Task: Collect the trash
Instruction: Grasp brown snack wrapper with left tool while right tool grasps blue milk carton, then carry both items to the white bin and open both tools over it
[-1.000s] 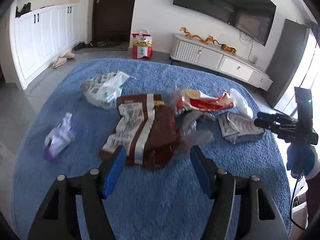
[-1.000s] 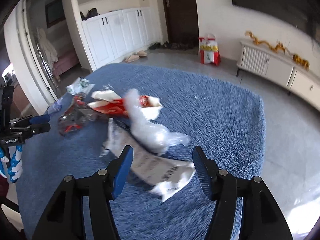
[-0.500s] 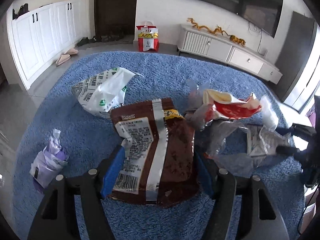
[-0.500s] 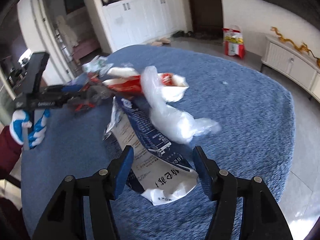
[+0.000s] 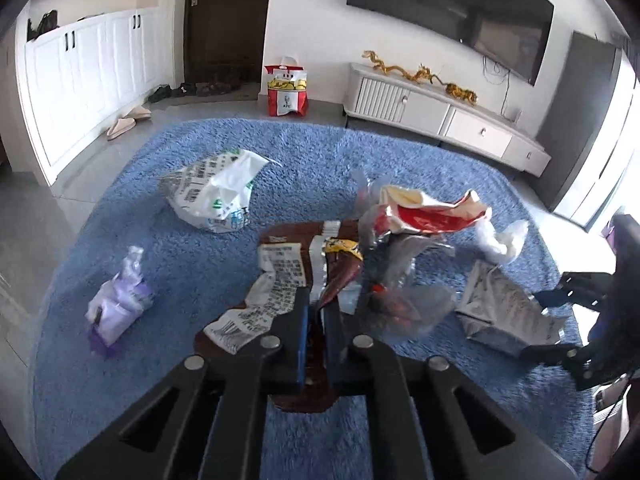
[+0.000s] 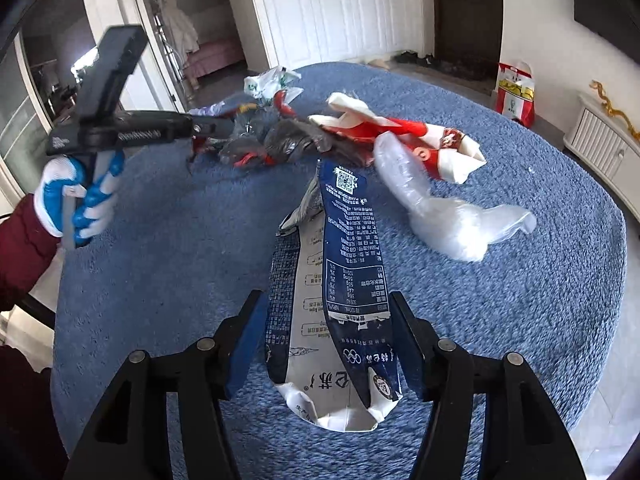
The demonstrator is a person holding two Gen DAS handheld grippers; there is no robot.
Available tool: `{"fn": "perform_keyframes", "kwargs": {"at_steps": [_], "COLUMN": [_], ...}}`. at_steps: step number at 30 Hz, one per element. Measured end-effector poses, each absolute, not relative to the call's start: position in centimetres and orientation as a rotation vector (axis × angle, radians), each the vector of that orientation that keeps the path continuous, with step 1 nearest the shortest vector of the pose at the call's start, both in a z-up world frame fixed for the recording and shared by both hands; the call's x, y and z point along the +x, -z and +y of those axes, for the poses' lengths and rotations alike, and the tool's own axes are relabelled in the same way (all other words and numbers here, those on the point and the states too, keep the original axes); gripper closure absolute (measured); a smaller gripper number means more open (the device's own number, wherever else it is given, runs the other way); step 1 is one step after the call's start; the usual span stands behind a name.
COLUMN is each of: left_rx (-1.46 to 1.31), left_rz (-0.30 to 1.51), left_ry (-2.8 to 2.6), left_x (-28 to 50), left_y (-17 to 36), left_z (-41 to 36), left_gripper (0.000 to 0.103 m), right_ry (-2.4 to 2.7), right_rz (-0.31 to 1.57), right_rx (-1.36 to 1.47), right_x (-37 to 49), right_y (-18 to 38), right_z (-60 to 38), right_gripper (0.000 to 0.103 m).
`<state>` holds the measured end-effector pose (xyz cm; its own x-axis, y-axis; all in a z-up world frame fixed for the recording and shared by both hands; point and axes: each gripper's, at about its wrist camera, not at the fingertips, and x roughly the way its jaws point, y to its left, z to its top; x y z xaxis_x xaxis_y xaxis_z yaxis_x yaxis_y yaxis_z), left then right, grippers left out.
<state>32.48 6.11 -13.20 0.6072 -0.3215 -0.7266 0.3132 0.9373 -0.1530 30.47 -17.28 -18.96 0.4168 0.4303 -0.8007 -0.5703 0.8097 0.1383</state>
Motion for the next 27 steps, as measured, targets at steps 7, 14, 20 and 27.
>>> {"fn": "perform_keyframes", "kwargs": {"at_steps": [7,14,20,27], "left_rx": [-0.046,-0.049,-0.017,0.038], "left_rz": [0.811,0.758,0.696,0.676], "left_ry": [0.381,0.406,0.481,0.67], "left_x": [28.4,23.0,18.3,14.2], "left_y": [10.7,7.0,3.1,1.0], "left_z": [8.0,8.0,5.3,-3.0], "left_gripper": [0.1,0.1,0.1,0.1], "right_ry": [-0.557,-0.524,-0.456,-0.267], "right_rz": [0.912,0.836,0.718,0.663], "right_rx": [-0.154,-0.105,-0.046,-0.003], "right_x": [28.2,22.9,16.7,9.7], "right_y": [17.4,14.8,10.6,8.9], "right_z": [-17.1,-17.4,-21.5,-29.3], "right_gripper": [0.072,0.072,0.072,0.072]}}
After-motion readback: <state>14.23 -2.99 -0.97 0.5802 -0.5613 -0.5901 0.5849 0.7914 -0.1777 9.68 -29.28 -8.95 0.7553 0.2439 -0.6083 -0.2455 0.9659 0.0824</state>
